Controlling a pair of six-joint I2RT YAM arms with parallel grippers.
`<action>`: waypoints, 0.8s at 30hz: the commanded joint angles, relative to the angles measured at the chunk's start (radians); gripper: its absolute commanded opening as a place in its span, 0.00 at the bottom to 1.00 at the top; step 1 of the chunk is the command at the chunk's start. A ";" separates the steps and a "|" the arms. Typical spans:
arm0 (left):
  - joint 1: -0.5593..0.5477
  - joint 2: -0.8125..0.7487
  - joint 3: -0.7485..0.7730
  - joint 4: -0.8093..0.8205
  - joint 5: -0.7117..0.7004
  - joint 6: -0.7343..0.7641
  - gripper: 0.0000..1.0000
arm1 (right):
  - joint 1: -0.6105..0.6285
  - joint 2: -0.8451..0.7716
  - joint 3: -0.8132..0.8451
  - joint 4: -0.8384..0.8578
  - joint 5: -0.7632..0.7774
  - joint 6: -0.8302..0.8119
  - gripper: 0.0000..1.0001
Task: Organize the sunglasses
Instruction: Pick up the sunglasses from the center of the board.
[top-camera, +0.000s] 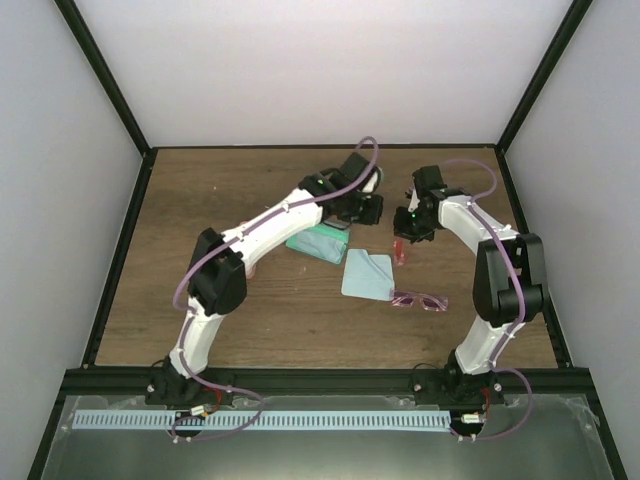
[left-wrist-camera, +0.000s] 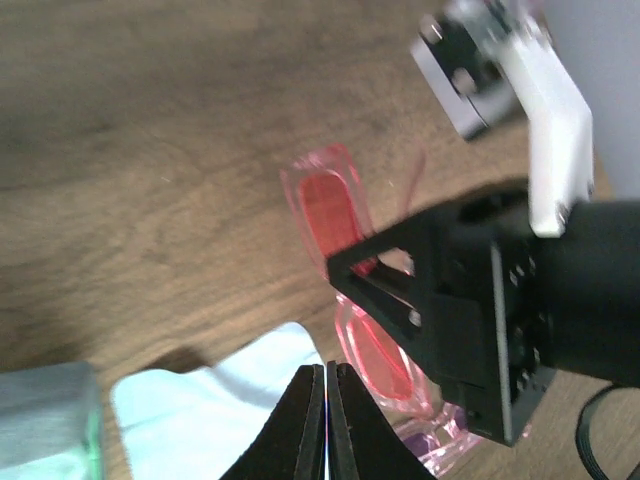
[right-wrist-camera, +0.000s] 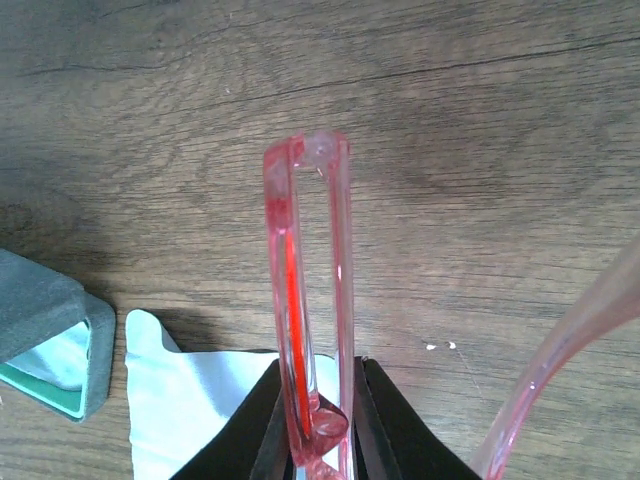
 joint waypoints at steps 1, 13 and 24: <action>0.089 -0.052 -0.009 -0.009 -0.022 0.005 0.04 | 0.004 -0.020 0.024 0.002 -0.038 0.026 0.13; 0.339 -0.202 -0.291 0.091 -0.072 -0.009 0.04 | 0.004 0.021 -0.011 0.088 -0.120 0.101 0.17; 0.407 -0.050 -0.232 0.094 -0.160 0.041 0.04 | 0.004 0.037 -0.008 0.087 -0.126 0.108 0.18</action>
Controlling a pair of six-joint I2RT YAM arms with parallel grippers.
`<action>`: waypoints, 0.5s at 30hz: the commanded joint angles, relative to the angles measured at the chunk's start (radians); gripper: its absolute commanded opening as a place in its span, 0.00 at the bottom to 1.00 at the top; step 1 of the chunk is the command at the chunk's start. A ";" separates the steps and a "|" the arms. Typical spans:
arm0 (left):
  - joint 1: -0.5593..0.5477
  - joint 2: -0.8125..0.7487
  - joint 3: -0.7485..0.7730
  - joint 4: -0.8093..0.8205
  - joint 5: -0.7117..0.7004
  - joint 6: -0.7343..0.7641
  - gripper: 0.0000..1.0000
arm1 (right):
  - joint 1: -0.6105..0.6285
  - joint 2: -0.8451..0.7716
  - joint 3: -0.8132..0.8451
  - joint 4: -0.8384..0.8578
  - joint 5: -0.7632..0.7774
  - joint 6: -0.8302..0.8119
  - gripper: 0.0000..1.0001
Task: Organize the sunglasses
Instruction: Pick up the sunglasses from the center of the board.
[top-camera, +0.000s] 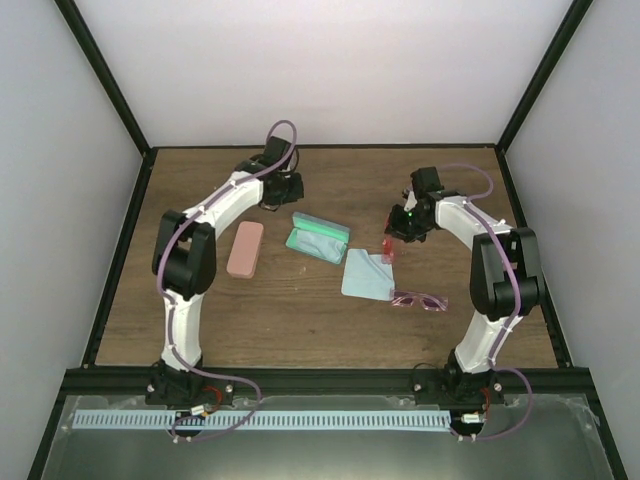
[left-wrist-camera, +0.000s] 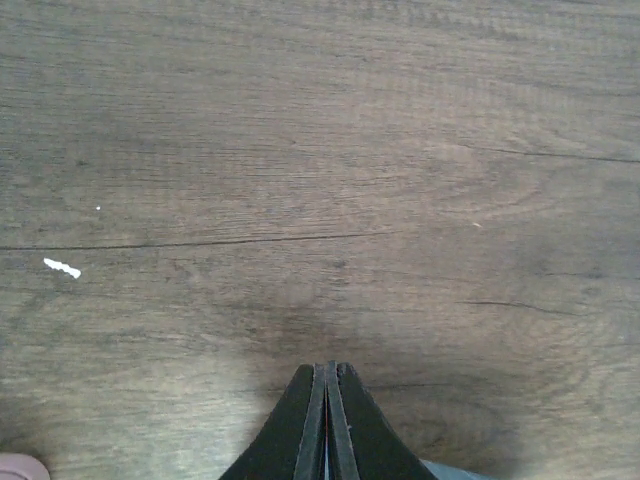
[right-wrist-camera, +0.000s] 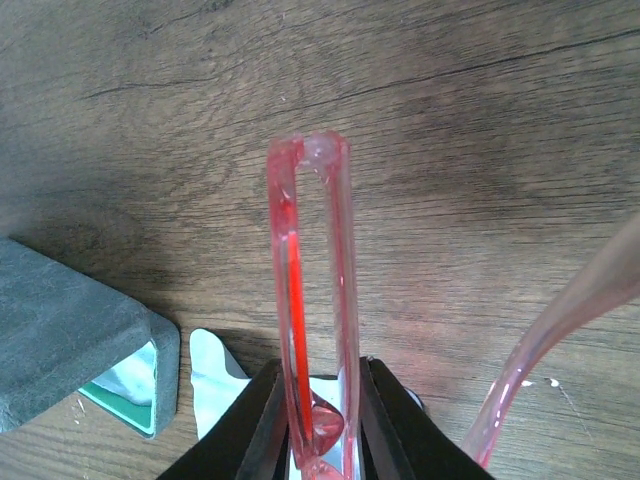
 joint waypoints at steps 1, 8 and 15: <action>0.006 0.049 0.044 0.005 -0.048 0.030 0.04 | 0.004 -0.012 0.003 -0.004 0.002 0.002 0.18; 0.019 0.070 -0.091 0.032 -0.030 0.039 0.04 | 0.004 -0.025 -0.019 0.000 0.002 -0.005 0.19; 0.006 0.046 -0.222 0.096 0.010 0.018 0.04 | 0.004 -0.029 -0.019 -0.002 -0.002 -0.011 0.19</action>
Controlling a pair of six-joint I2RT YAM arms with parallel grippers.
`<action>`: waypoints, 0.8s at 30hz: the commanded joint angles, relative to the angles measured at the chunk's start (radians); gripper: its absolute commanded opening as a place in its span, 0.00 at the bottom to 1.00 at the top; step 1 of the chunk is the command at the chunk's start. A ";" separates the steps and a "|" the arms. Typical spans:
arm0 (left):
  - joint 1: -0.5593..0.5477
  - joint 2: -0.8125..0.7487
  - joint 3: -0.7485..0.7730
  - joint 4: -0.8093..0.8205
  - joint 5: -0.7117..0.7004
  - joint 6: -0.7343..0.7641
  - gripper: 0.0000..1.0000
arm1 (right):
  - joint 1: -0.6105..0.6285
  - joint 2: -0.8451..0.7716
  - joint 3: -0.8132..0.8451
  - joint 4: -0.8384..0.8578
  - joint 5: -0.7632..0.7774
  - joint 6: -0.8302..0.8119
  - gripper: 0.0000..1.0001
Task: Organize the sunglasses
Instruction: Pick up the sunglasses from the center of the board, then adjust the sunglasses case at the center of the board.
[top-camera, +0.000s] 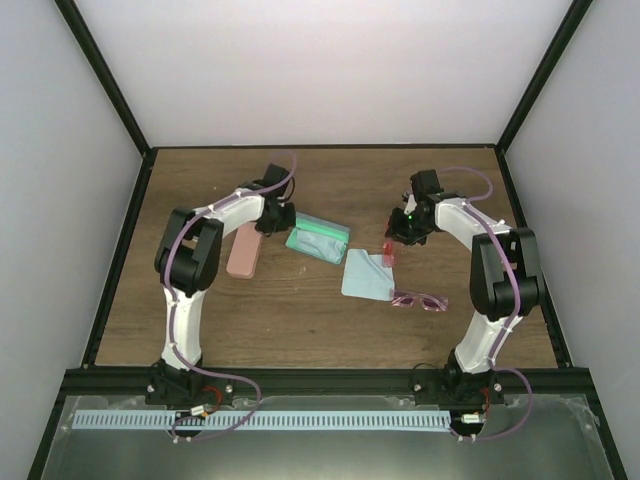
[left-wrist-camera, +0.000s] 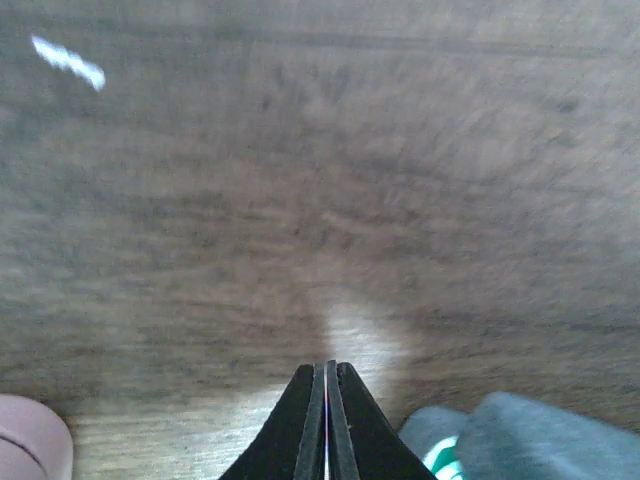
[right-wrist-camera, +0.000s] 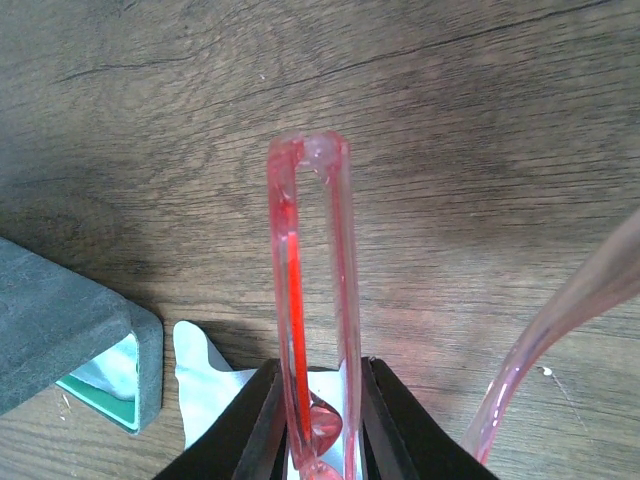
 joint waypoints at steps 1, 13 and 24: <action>-0.016 -0.012 -0.063 0.063 0.035 -0.008 0.04 | 0.004 -0.029 0.001 -0.003 -0.004 -0.012 0.19; -0.134 -0.098 -0.236 0.102 0.036 -0.089 0.04 | 0.004 -0.052 -0.010 -0.009 0.001 -0.014 0.19; -0.158 -0.230 -0.329 0.065 -0.022 -0.133 0.04 | 0.003 -0.087 -0.023 0.011 0.006 0.009 0.20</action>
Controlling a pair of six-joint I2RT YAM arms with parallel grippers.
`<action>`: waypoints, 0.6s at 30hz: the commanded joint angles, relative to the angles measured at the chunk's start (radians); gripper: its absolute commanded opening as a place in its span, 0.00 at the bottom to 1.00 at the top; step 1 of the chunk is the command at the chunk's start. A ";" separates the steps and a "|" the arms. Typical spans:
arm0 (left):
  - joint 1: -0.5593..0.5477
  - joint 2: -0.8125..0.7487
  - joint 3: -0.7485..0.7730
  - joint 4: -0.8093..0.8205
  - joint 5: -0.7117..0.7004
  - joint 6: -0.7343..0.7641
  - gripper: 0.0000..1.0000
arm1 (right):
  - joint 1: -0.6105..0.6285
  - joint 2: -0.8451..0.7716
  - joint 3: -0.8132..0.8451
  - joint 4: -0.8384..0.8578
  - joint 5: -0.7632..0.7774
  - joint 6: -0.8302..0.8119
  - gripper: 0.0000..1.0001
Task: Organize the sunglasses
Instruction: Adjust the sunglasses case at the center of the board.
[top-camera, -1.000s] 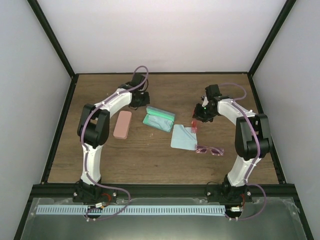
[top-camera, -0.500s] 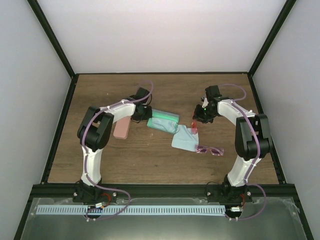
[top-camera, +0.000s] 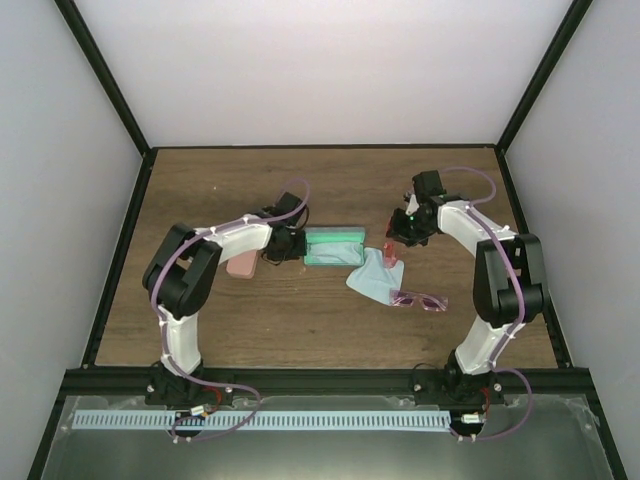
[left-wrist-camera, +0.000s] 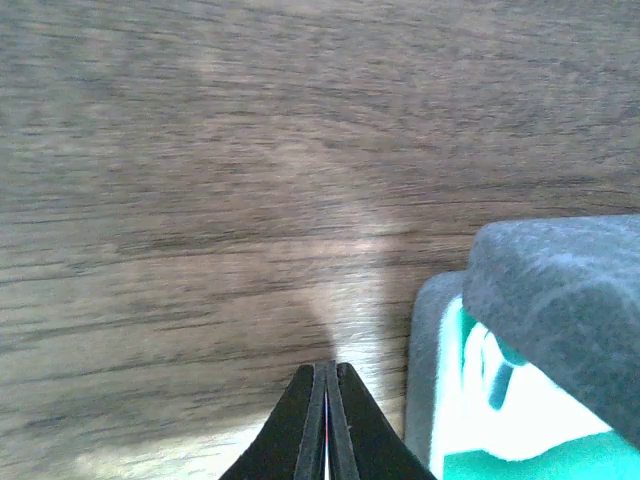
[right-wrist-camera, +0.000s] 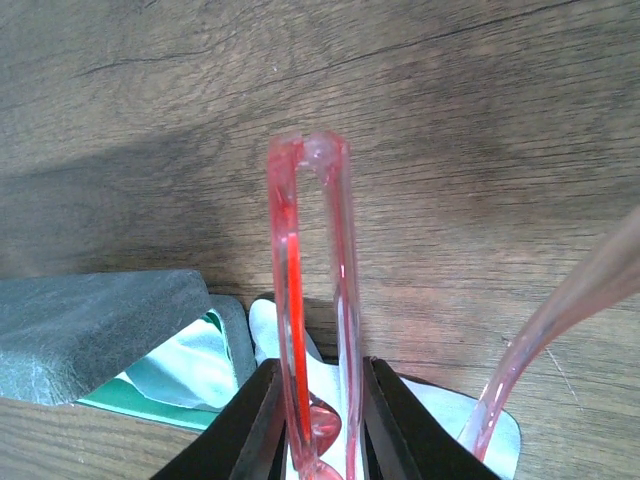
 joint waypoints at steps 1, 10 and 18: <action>0.004 -0.054 0.000 -0.049 -0.055 -0.014 0.04 | 0.004 -0.041 0.007 0.011 -0.001 0.011 0.20; 0.010 -0.085 0.085 -0.086 -0.050 0.007 0.04 | 0.004 0.070 0.058 -0.069 0.149 0.038 0.27; 0.011 -0.099 0.082 -0.093 -0.047 0.019 0.04 | 0.004 0.059 0.087 -0.052 0.185 0.064 0.43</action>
